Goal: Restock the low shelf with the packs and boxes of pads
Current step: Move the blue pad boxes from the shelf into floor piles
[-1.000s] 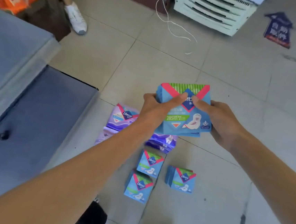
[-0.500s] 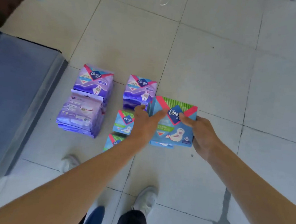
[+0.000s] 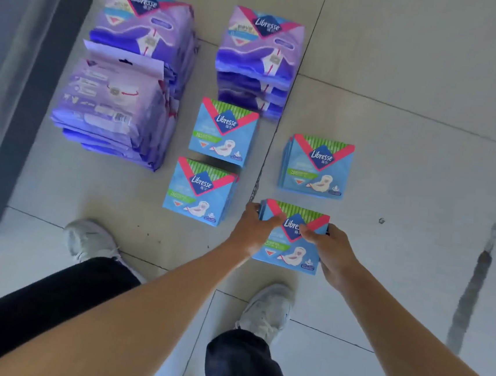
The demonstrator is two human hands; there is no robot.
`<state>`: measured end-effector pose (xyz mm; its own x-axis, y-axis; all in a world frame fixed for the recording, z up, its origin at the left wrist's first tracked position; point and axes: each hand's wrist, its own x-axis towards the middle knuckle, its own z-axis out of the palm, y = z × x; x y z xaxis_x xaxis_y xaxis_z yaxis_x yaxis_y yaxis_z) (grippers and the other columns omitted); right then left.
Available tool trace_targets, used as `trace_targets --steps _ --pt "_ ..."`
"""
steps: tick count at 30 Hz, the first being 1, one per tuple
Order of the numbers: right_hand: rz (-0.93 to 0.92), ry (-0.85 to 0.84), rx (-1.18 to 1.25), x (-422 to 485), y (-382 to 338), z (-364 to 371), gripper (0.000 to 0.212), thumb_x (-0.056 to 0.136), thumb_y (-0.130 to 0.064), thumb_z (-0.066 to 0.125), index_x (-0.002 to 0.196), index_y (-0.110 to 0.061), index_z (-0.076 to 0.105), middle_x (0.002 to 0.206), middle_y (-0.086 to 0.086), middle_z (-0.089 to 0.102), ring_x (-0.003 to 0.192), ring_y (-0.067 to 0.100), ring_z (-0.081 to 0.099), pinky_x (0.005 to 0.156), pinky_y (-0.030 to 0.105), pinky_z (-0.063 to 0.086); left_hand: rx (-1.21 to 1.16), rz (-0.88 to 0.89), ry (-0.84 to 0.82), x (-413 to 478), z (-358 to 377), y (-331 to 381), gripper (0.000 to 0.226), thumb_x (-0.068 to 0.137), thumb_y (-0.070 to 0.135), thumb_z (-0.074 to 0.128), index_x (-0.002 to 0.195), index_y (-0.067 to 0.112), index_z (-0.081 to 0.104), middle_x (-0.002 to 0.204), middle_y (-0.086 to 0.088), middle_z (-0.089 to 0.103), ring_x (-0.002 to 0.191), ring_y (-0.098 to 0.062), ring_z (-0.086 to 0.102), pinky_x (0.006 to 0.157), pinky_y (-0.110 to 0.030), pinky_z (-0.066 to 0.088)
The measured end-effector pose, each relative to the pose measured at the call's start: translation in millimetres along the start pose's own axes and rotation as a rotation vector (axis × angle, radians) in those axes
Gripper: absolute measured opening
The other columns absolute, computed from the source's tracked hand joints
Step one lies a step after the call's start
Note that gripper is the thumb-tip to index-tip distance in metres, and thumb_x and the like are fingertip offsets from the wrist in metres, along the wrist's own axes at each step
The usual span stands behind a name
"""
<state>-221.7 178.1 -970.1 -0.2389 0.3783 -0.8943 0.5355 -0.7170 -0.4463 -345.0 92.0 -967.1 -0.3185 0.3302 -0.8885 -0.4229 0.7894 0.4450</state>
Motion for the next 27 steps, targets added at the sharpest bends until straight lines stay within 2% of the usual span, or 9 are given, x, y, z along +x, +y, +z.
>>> trace_targets --steps 3,9,11,15,17,20,23,25,27 --pt "0.014 0.013 -0.006 39 22 5 0.015 0.086 -0.002 0.065 0.100 -0.002 0.063 0.103 0.024 0.067 0.078 0.033 0.066 0.073 0.040 0.054 0.158 -0.020 0.037 36 4 -26 0.065 0.078 0.046 0.068 0.127 0.013 0.042 0.126 -0.011 0.044 0.115 -0.025 0.051 0.102 -0.044 0.042" --pt "0.043 0.080 -0.021 80 55 5 0.027 0.084 -0.001 0.066 0.110 0.004 0.061 0.101 0.021 0.068 0.081 0.034 0.066 0.076 0.042 0.055 0.327 -0.015 0.013 80 16 -54 0.062 0.088 0.051 0.055 0.135 0.013 0.042 0.129 -0.013 0.036 0.125 -0.030 0.043 0.107 -0.040 0.036" --pt "0.040 0.102 -0.038 83 56 2 0.022 0.082 0.000 0.066 0.104 0.002 0.063 0.096 0.021 0.068 0.078 0.033 0.066 0.073 0.039 0.054 0.377 -0.030 -0.005 84 19 -57 0.068 0.086 0.056 0.047 0.138 0.013 0.039 0.138 -0.015 0.033 0.131 -0.033 0.035 0.105 -0.035 0.033" --pt "0.083 0.106 -0.106 85 48 2 0.006 0.080 -0.002 0.066 0.078 -0.006 0.062 0.078 0.017 0.067 0.062 0.024 0.064 0.056 0.024 0.048 0.487 -0.040 0.046 79 20 -58 0.052 0.098 0.034 0.044 0.142 0.010 0.032 0.141 -0.021 0.027 0.130 -0.039 0.030 0.106 -0.040 0.030" --pt "0.105 0.163 -0.200 85 42 4 0.011 0.081 -0.007 0.065 0.075 -0.005 0.056 0.073 0.014 0.061 0.055 0.018 0.059 0.050 0.020 0.040 0.529 -0.041 0.098 70 19 -49 0.057 0.096 0.033 0.048 0.139 -0.001 0.030 0.135 -0.022 0.030 0.126 -0.037 0.035 0.104 -0.039 0.033" --pt "0.100 0.289 -0.474 62 23 8 0.024 0.084 -0.019 0.062 0.093 -0.005 0.046 0.087 0.011 0.047 0.080 0.023 0.047 0.065 0.026 0.034 0.585 0.020 0.140 36 12 -21 0.060 0.094 0.034 0.051 0.132 -0.008 0.030 0.129 -0.021 0.035 0.123 -0.032 0.040 0.102 -0.036 0.038" --pt "0.060 0.259 -0.650 10 -18 21 0.020 0.086 -0.021 0.058 0.082 -0.010 0.041 0.076 0.003 0.039 0.078 0.023 0.041 0.052 0.026 0.027 0.557 0.115 0.123 -10 -14 23 0.047 0.095 0.030 0.048 0.127 -0.003 0.042 0.126 -0.019 0.046 0.119 -0.030 0.046 0.094 -0.035 0.040" --pt "0.012 0.195 -0.751 -28 -58 34 0.026 0.087 -0.022 0.056 0.071 -0.014 0.037 0.072 0.003 0.040 0.070 0.022 0.041 0.049 0.025 0.025 0.569 0.172 0.122 -39 -39 57 0.039 0.093 0.029 0.048 0.113 -0.003 0.054 0.117 -0.022 0.058 0.109 -0.033 0.055 0.083 -0.036 0.043" --pt "-0.060 0.127 -0.834 -68 -105 54 0.018 0.088 -0.020 0.054 0.077 -0.011 0.042 0.072 0.003 0.043 0.074 0.022 0.045 0.053 0.026 0.029 0.583 0.211 0.119 -66 -68 95 0.033 0.091 0.027 0.048 0.086 -0.004 0.055 0.105 -0.029 0.061 0.096 -0.038 0.059 0.068 -0.035 0.041"
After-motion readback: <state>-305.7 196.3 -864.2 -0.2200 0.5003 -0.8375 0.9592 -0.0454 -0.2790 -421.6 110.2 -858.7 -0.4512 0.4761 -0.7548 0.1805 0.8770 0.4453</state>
